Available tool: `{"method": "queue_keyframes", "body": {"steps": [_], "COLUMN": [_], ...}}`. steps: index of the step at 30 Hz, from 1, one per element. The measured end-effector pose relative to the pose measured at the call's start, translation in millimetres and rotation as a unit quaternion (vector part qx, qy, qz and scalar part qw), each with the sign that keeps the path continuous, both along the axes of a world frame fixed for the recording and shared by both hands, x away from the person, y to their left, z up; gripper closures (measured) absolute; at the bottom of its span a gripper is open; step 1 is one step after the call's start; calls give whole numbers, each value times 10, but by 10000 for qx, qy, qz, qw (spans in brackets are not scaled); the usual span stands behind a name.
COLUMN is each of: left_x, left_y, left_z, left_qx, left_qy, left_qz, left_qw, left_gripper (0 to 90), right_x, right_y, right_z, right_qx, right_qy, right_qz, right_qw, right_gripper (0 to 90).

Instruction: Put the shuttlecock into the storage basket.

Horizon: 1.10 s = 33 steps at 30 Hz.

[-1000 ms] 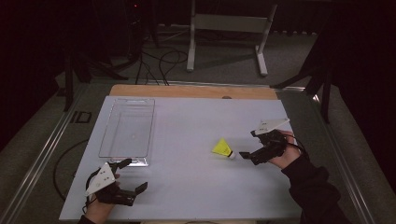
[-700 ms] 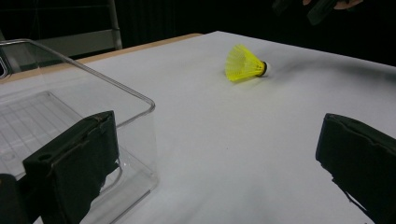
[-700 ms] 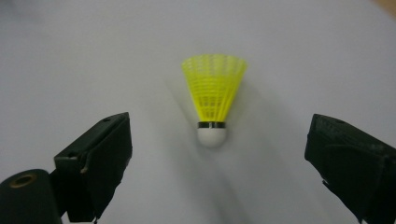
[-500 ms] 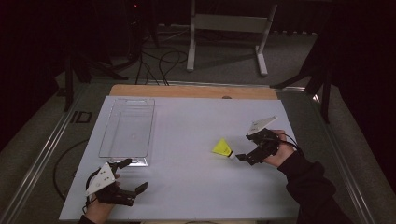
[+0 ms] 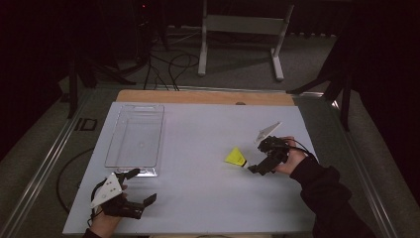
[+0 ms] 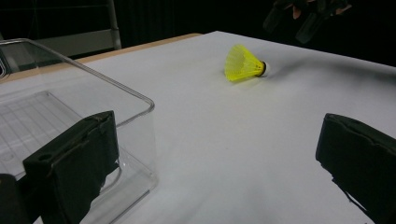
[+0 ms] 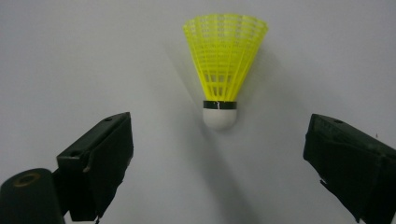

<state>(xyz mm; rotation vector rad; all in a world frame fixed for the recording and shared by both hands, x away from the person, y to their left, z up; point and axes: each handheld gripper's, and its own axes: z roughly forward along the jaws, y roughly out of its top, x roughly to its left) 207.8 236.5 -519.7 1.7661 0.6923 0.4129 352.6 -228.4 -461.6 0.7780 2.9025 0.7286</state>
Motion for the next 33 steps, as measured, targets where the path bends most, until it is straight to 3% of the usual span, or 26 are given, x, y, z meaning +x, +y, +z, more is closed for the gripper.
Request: {"method": "queue_keyframes", "body": {"steps": [11,22,33], "left_x": [0,-1,3], "left_y": [2,3,3], "left_z": [0,0,-3], "left_qx": [-9,-7,-9], "left_qy": [3,1,10], "left_qz": [-4,-8,-22], "left_qw": [10000,10000,10000], "left_gripper": [1,1,1], "right_x": [79,150,194], "right_y": [116,208,312], "right_z": [-118,-246,-360], "right_qx": [-490,-787,-1126], "right_qy": [360,714,812], "right_qz": [-15,26,-21], "right_qw": [9982,9943,9903], "right_gripper": [128,159,237]}}
